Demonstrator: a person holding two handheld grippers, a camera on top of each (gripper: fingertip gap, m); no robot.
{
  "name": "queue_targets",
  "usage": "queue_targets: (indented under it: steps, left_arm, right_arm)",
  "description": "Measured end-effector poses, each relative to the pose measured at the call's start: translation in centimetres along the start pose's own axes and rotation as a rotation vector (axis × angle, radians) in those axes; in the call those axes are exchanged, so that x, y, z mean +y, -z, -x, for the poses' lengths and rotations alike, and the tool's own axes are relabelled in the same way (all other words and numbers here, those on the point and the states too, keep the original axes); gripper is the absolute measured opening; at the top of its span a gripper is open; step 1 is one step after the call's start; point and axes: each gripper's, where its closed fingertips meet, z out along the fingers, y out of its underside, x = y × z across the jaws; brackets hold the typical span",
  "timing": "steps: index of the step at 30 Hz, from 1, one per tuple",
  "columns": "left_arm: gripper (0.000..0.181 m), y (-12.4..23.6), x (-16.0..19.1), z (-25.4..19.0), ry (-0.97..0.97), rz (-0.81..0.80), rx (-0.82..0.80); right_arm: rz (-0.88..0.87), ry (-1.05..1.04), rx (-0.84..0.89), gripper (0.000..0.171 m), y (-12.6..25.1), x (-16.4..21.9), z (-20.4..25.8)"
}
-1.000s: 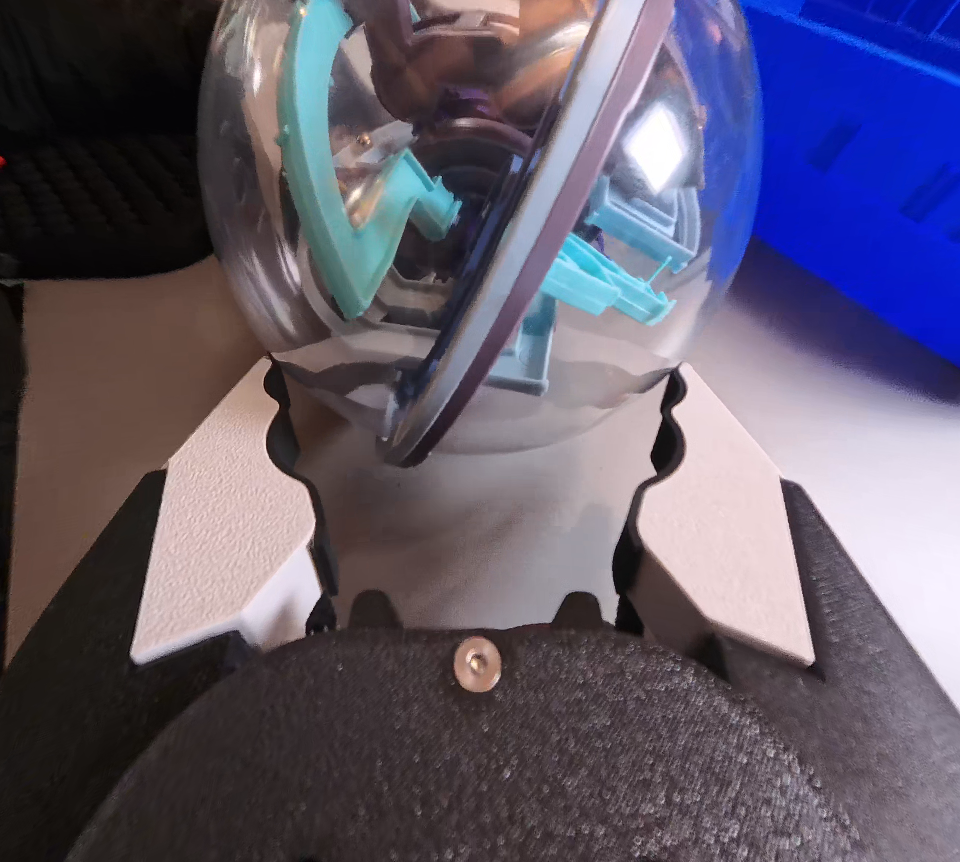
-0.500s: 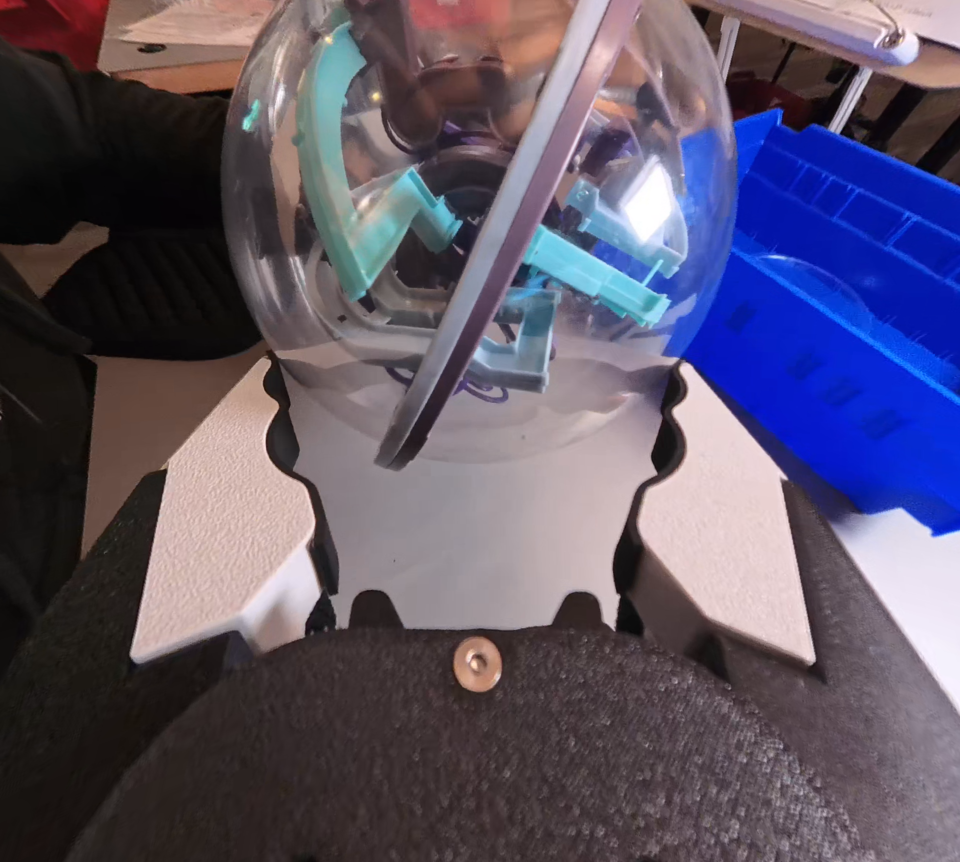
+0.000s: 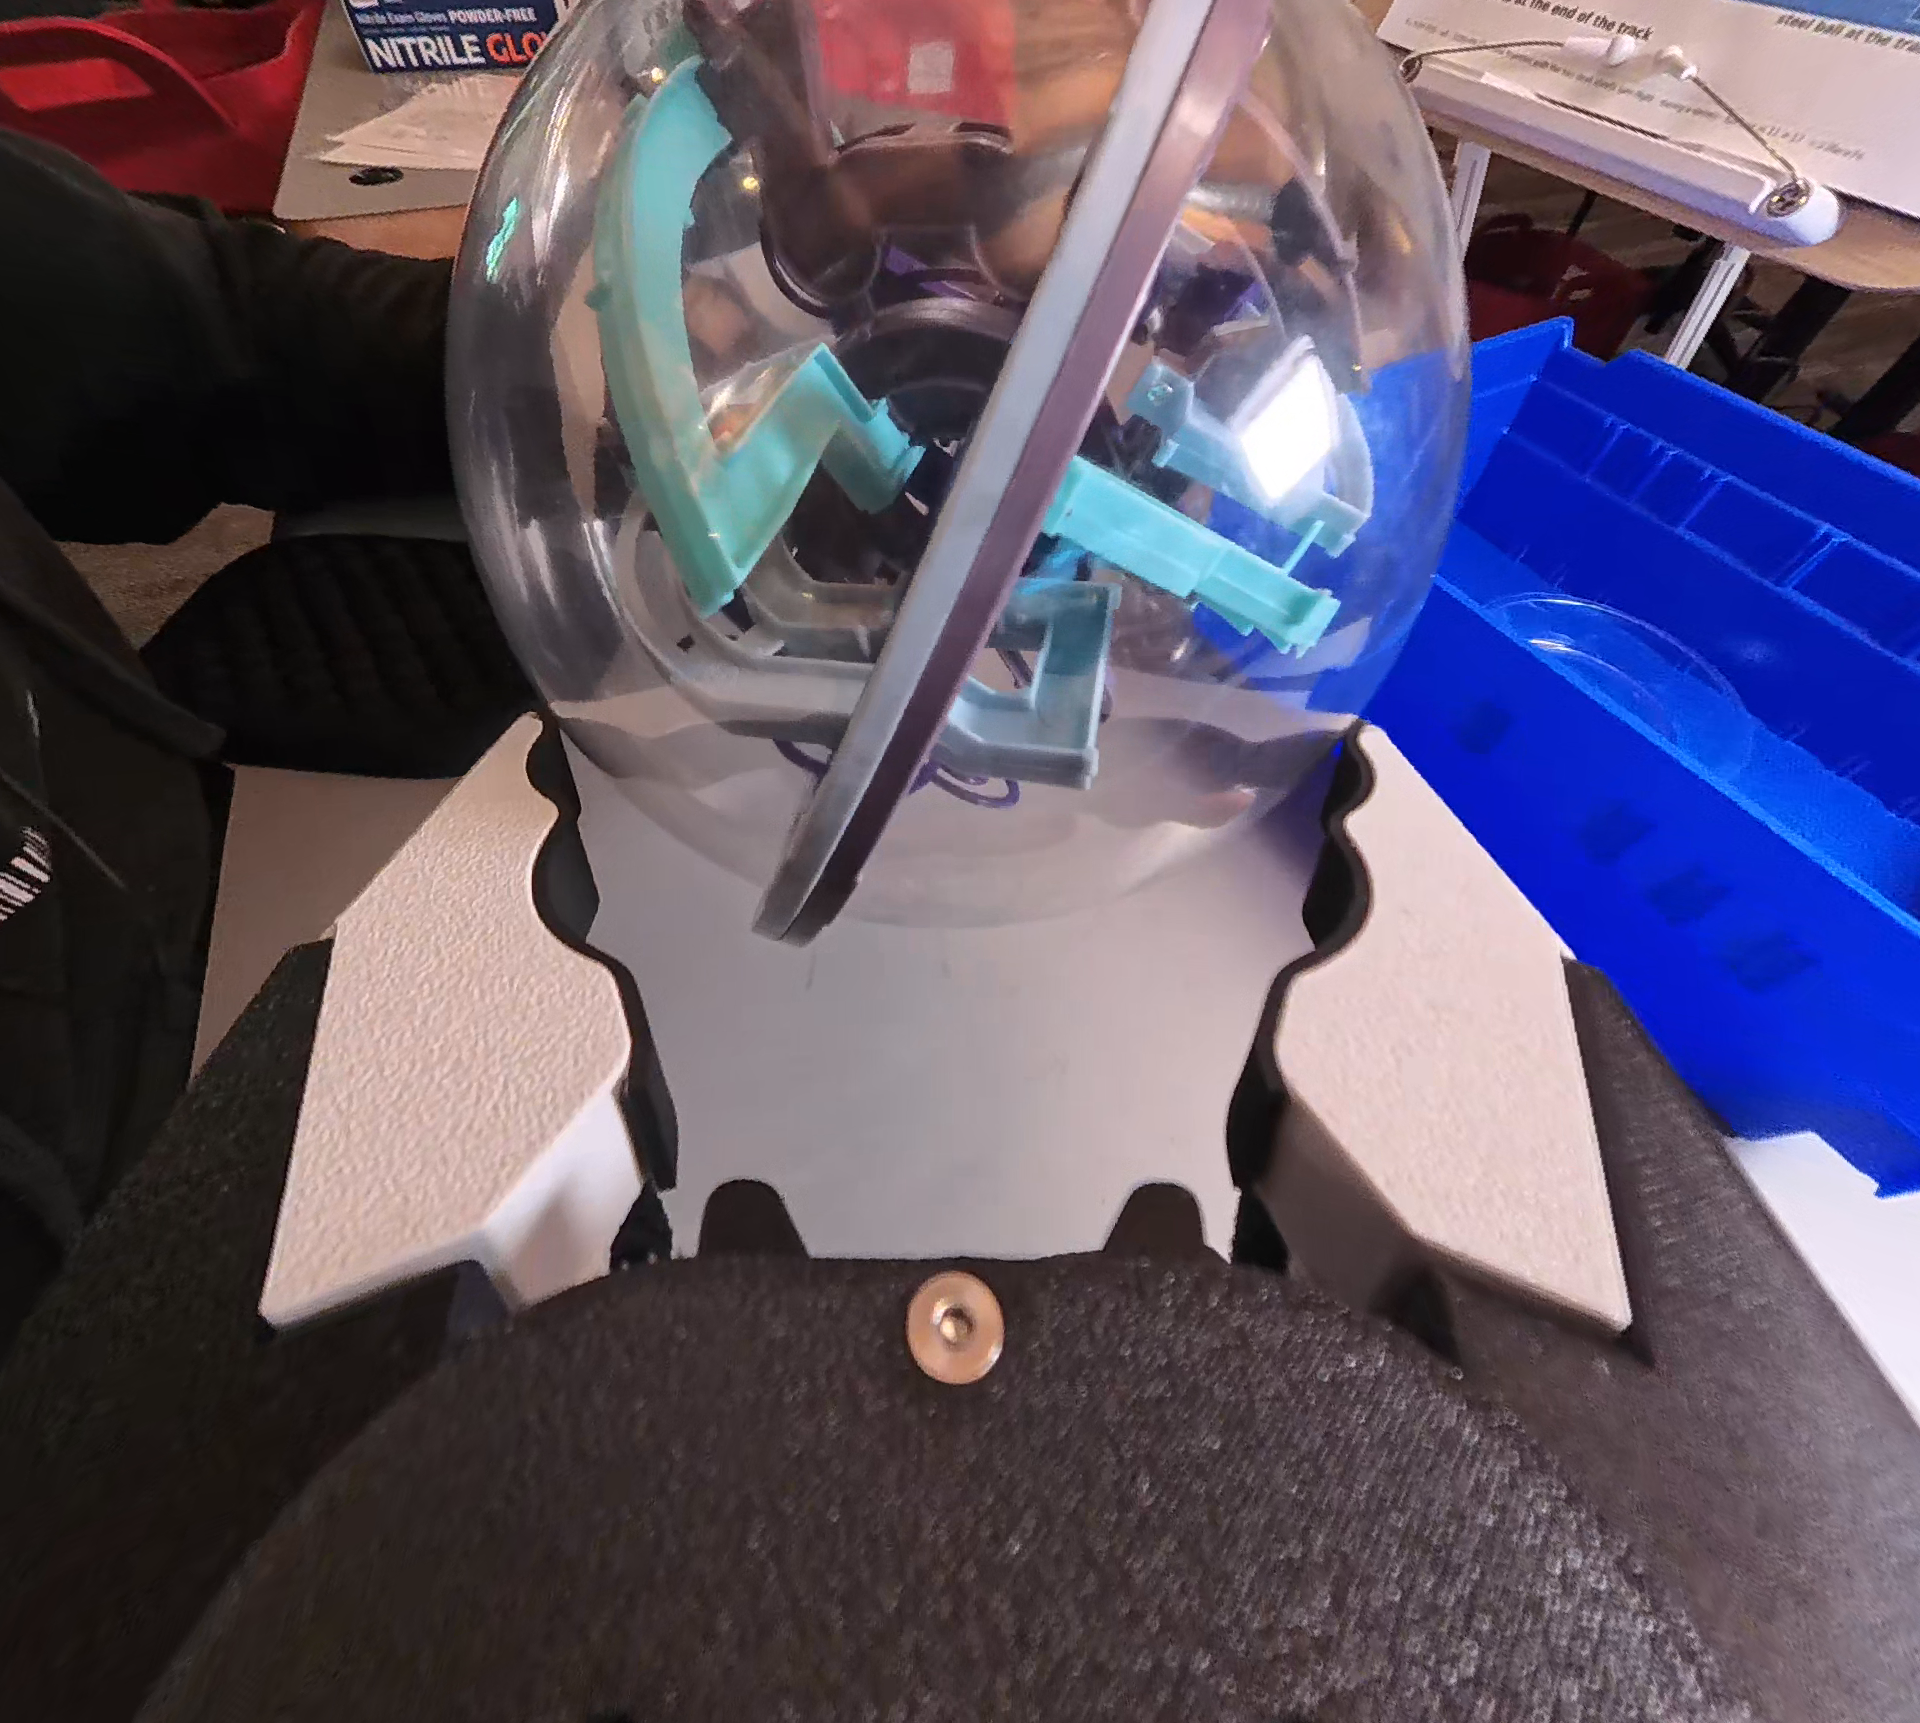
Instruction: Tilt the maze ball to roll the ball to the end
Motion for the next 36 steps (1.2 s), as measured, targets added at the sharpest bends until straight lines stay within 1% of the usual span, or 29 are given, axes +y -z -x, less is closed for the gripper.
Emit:
queue_targets:
  steps: [7, 12, 15, 21, 23, 25, 30, 36]
  left_arm:
    - [0.132, 0.3, -0.8, 0.4, 0.004, -0.003, -0.012]
    - [0.130, 1.2, -2.8, 1.0, -0.019, 0.000, -0.029]
    - [0.130, 2.3, -6.3, 1.8, -0.022, -0.041, -0.037]
    - [0.129, 4.9, -14.3, 2.3, -0.062, -0.180, -0.090]
    - [0.129, 5.6, -16.2, 2.1, -0.072, -0.225, -0.114]
    - [0.128, 6.4, -17.5, 1.8, -0.079, -0.256, -0.128]
    - [0.127, 7.5, -18.1, 1.0, -0.088, -0.275, -0.131]
    - [0.125, 7.2, -18.6, 0.8, -0.039, -0.260, -0.183]
  right_arm:
    - [-0.038, -0.025, -0.032, 0.138, 0.0, -1.2, -0.2]
    - [-0.072, -0.024, -0.065, 0.138, 0.1, -3.5, -0.4]
    - [-0.120, -0.034, -0.101, 0.137, 0.4, -7.1, -0.5]
    - [-0.290, 0.006, -0.140, 0.137, 1.7, -15.9, 0.3]
    - [-0.347, 0.016, -0.158, 0.137, 2.1, -18.0, 0.7]
    - [-0.391, 0.022, -0.167, 0.136, 2.3, -19.4, 1.3]
    - [-0.469, 0.038, -0.165, 0.136, 2.0, -20.5, 2.5]
    - [-0.564, -0.026, -0.213, 0.136, 2.6, -20.5, 2.2]
